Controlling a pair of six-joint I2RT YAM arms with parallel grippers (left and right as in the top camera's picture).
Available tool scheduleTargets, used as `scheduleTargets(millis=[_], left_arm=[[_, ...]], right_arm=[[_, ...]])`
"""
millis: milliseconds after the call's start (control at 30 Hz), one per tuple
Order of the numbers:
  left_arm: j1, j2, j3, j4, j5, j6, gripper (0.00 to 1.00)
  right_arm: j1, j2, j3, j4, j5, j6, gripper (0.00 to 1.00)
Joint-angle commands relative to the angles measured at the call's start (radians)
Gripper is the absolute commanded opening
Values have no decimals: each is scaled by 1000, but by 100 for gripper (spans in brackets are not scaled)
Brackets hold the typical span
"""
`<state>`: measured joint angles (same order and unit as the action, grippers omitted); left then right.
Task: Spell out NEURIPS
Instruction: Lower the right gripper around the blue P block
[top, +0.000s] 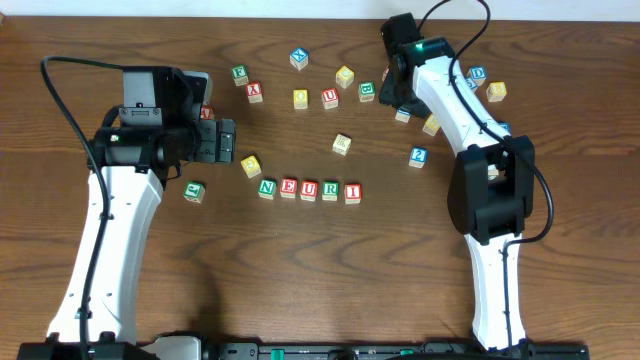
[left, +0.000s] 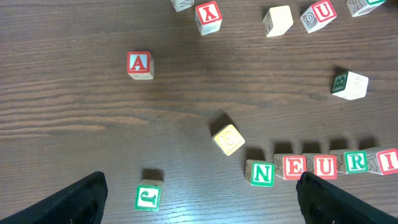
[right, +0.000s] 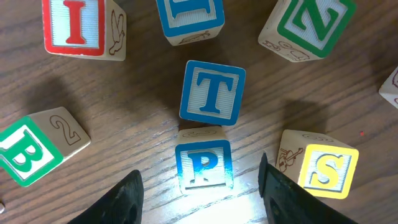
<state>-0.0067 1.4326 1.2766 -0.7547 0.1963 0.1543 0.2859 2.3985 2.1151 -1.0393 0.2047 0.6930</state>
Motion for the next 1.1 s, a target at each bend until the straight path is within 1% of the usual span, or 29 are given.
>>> scheduleTargets(millis=[0, 1067], left_arm=[[3, -2, 21, 0, 2, 3, 96], [4, -2, 21, 0, 2, 3, 96]], right_arm=[[5, 14, 17, 0, 2, -29, 55], [9, 42, 16, 8, 10, -37, 54]])
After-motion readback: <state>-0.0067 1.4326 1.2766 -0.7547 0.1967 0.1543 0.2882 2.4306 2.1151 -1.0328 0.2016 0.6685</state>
